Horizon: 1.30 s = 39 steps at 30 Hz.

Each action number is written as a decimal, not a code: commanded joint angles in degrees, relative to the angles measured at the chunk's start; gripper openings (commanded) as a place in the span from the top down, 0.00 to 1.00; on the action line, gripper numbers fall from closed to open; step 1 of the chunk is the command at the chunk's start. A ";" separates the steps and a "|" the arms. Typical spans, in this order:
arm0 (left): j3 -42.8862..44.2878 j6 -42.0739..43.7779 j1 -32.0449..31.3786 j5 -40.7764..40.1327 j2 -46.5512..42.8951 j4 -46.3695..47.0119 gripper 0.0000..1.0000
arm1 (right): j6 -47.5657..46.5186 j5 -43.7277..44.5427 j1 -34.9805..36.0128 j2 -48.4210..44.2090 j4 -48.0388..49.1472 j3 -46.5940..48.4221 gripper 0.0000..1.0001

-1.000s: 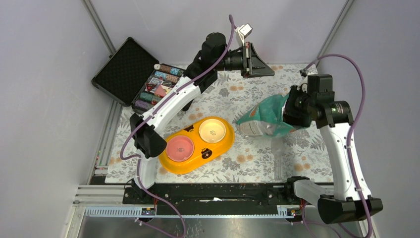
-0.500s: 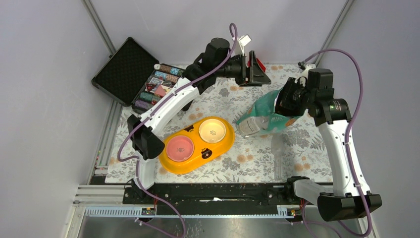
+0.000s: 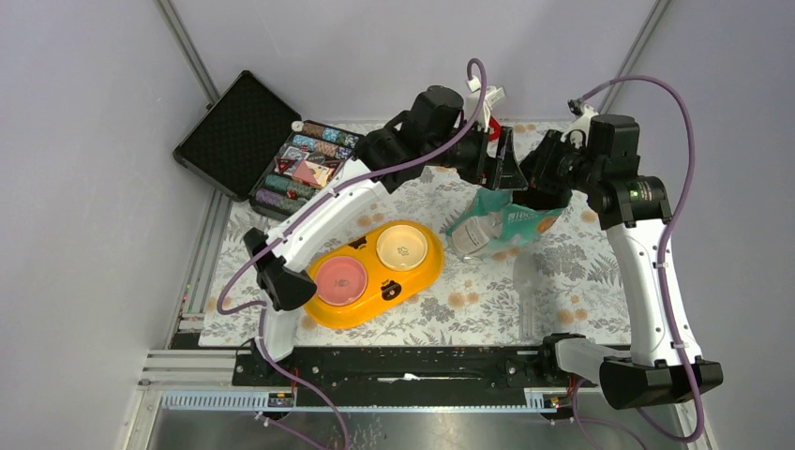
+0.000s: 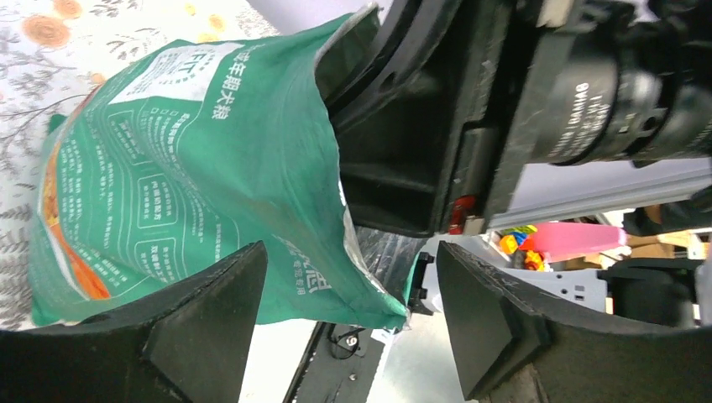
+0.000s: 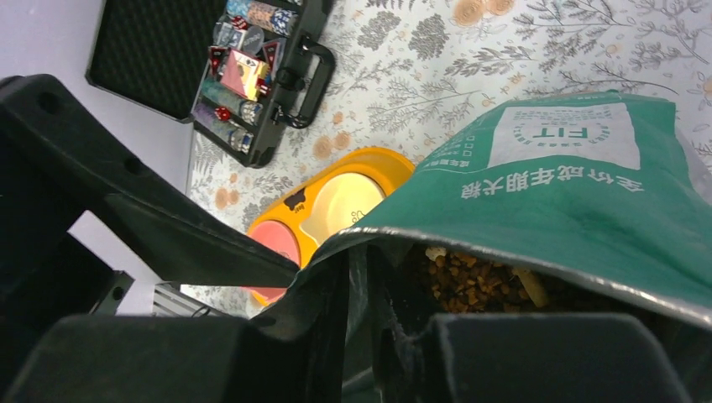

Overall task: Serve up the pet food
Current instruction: Adjust the pet food bag at the center of the board.

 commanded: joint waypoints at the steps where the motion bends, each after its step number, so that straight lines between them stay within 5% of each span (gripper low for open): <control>1: 5.02 3.21 0.25 -5.49 0.26 -2.45 0.24 | 1.11 -3.13 0.07 0.76 2.34 3.71 0.79; 16: 9.31 2.60 -0.56 -9.29 6.39 -3.01 0.37 | 0.94 -3.25 0.04 0.82 0.18 3.95 0.78; 21: 9.14 2.43 -0.51 -10.36 6.89 -2.86 0.99 | -2.45 0.93 0.01 0.07 -5.31 7.21 0.70; 29: 8.16 1.25 0.16 -10.04 6.59 -0.98 1.00 | -6.96 12.28 -0.04 -5.24 -16.21 14.47 0.42; 33: 7.10 0.78 0.22 -9.60 5.66 -0.02 1.00 | -8.30 24.05 -0.05 -9.19 -17.12 11.80 0.17; 39: 6.42 0.05 0.30 -8.61 5.09 0.77 1.00 | -5.54 28.61 -0.04 -7.58 -17.71 6.57 0.12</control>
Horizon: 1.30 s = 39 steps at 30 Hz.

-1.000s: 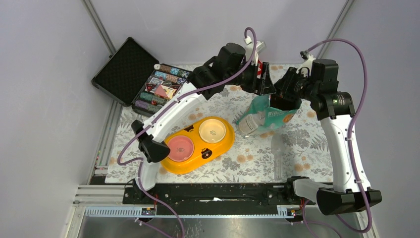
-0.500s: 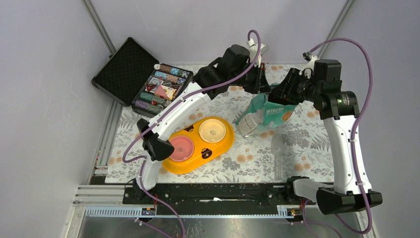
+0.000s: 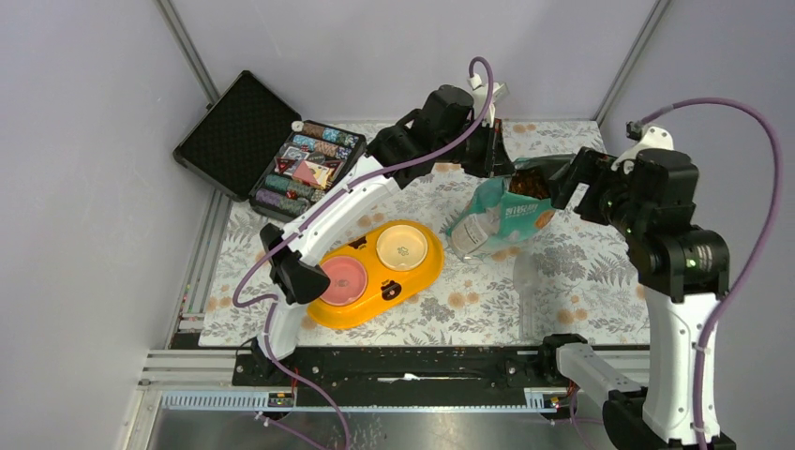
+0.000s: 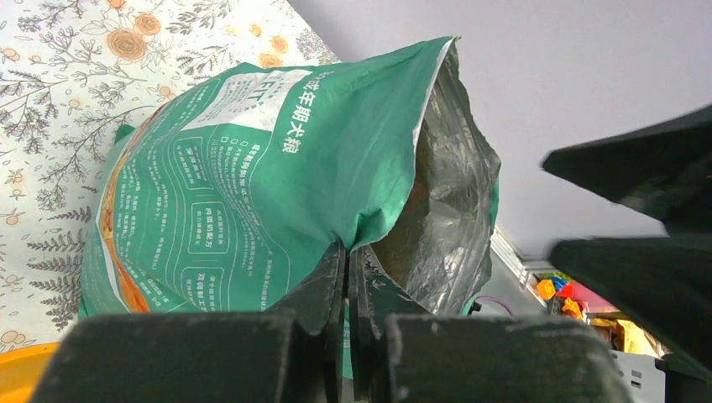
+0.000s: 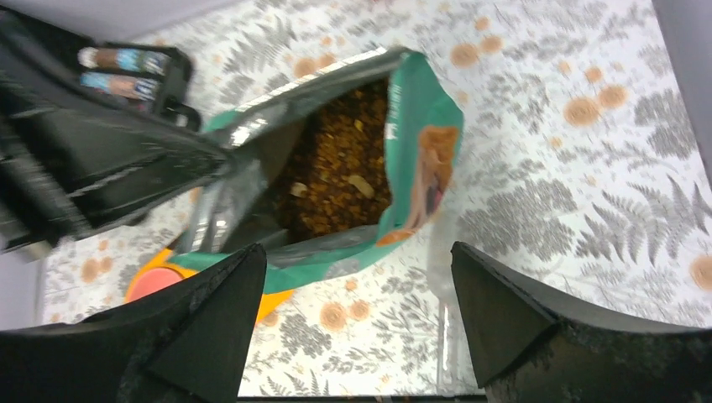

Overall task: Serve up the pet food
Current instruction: Adjust the pet food bag at the center of the board.

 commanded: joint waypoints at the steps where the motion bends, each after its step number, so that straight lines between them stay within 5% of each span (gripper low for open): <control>1: -0.38 -0.53 0.38 -0.02 -0.90 4.01 1.00 | 1.53 6.92 0.28 3.42 -0.21 -5.50 0.12; 9: -2.09 -0.33 0.31 0.53 -1.84 4.19 1.00 | 6.50 0.23 -2.41 4.59 7.87 -10.64 0.15; 12: -2.55 -0.06 0.35 0.39 -2.23 4.18 1.00 | 7.19 -2.96 -3.35 5.37 8.21 -11.05 0.26; 14: -2.60 -0.02 0.37 0.24 -2.37 4.18 1.00 | 7.42 -3.59 -3.54 5.12 8.33 -11.72 0.45; 17: -2.07 0.28 0.39 -0.27 -2.37 4.14 1.00 | 7.35 -4.23 -3.70 3.83 8.81 -12.85 0.99; 22: 0.43 1.48 -0.90 -2.04 -2.45 3.38 0.34 | 7.16 -6.40 -3.76 2.00 9.00 -13.72 1.00; 24: 2.17 4.39 -2.58 -4.73 -2.15 1.99 0.19 | 7.24 -7.62 -3.73 1.82 9.47 -14.01 1.00; 29: 5.83 8.29 -4.69 -12.23 0.00 -0.69 0.15 | 7.65 -10.56 -3.68 1.89 10.41 -13.96 1.00; 39: 7.88 12.07 -6.57 -18.73 5.21 -2.75 0.30 | 7.45 -10.91 -3.68 1.30 10.32 -14.50 1.00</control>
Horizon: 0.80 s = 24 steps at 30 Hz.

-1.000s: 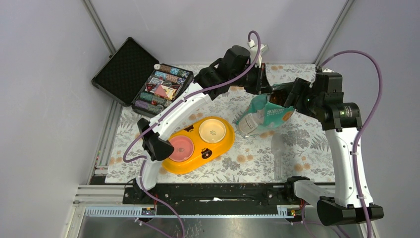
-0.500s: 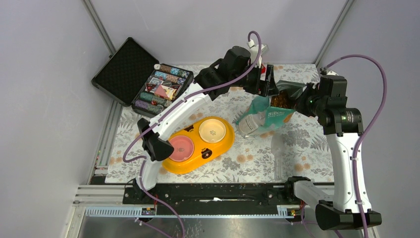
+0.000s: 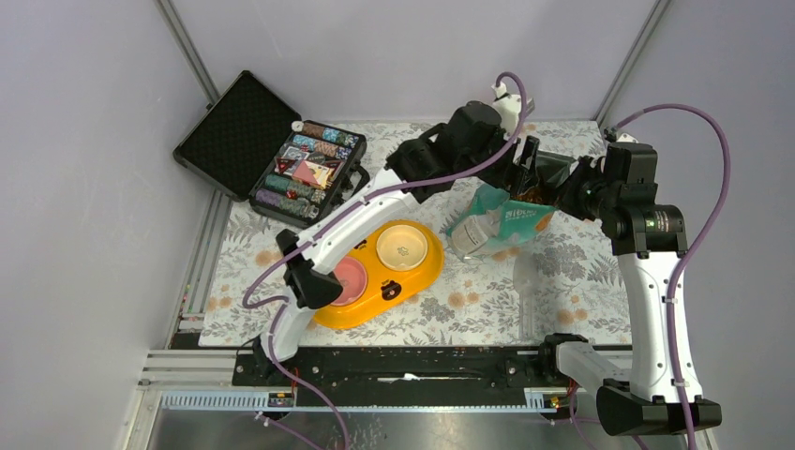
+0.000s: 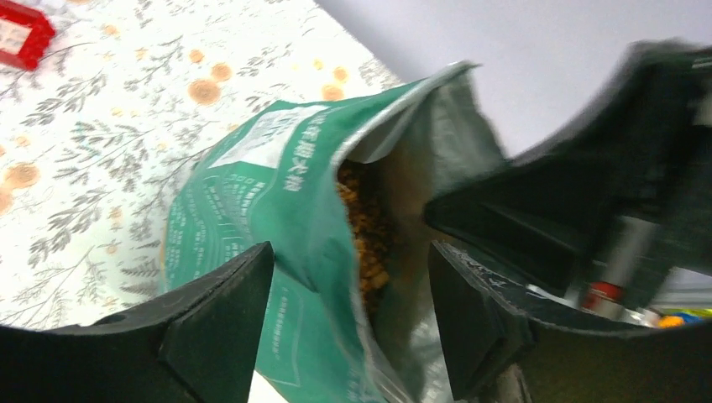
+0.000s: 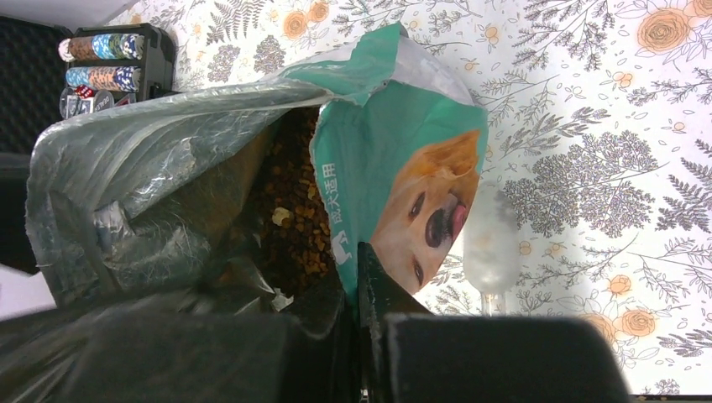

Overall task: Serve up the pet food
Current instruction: Adjust the pet food bag at the center of the board.

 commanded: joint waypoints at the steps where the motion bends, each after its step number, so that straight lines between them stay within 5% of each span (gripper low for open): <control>1: 1.44 3.12 -0.27 -5.39 2.41 -1.00 0.35 | 0.36 -5.59 0.41 -1.84 1.92 0.25 1.00; 3: 1.19 3.70 -0.29 -7.52 2.35 -0.80 0.52 | 0.23 -5.33 0.41 -1.84 1.99 0.03 1.00; 5: 1.13 4.93 -0.24 -8.97 1.90 -0.14 0.98 | 0.27 -5.29 0.46 -1.66 2.23 -0.33 1.00; 18: -2.63 8.71 6.24 -9.48 -1.86 24.52 1.00 | 8.48 -11.06 0.47 5.45 19.49 0.44 1.00; 24: 4.37 9.35 8.58 -10.97 1.61 32.64 1.00 | 12.21 -13.71 0.41 11.31 27.29 3.45 1.00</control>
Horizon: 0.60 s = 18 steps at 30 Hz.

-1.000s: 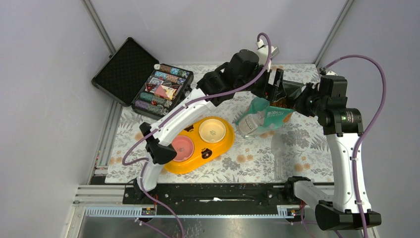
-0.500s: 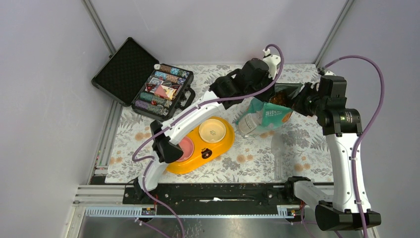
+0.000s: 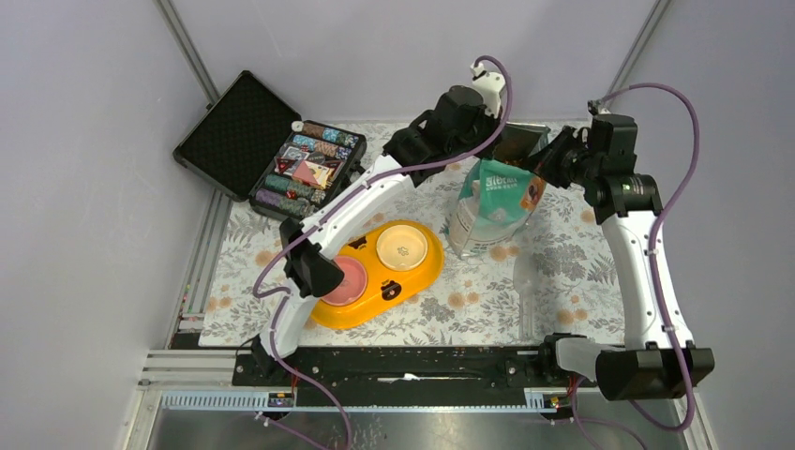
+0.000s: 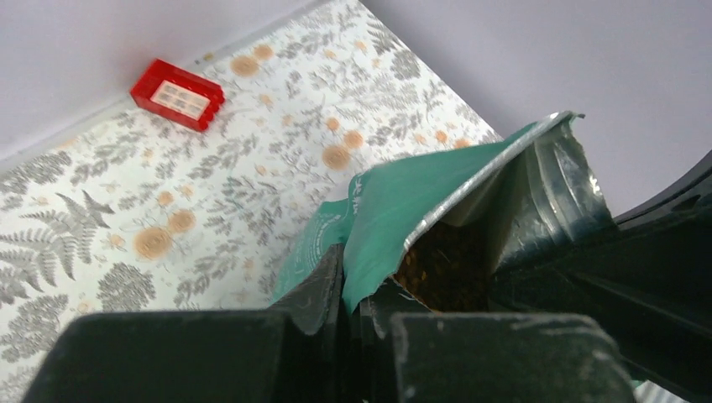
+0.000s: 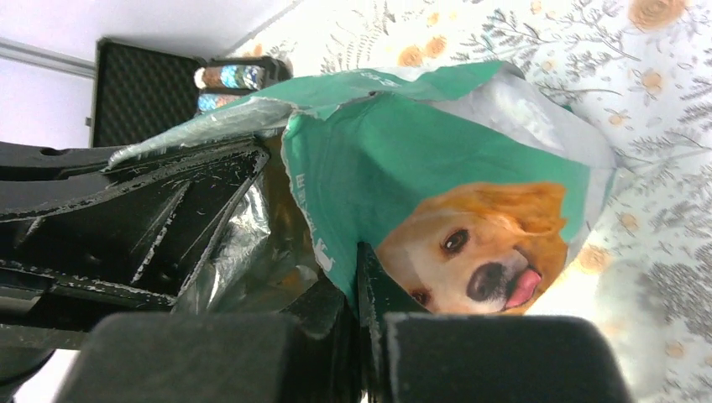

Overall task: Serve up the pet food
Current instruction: Adjust the pet food bag at the center of the board.

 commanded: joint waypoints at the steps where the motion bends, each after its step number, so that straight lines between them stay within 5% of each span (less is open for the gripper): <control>1: 7.13 1.64 2.97 -2.04 -1.57 24.98 1.00 | 4.72 -4.76 0.07 3.21 13.35 4.11 1.00; 9: 6.56 1.17 5.67 -2.07 -3.16 30.60 1.00 | 11.64 -8.90 0.20 4.57 25.43 1.97 1.00; 18: 4.59 -3.27 8.28 1.58 -6.70 29.38 1.00 | 10.22 -9.86 0.65 3.39 21.00 2.49 1.00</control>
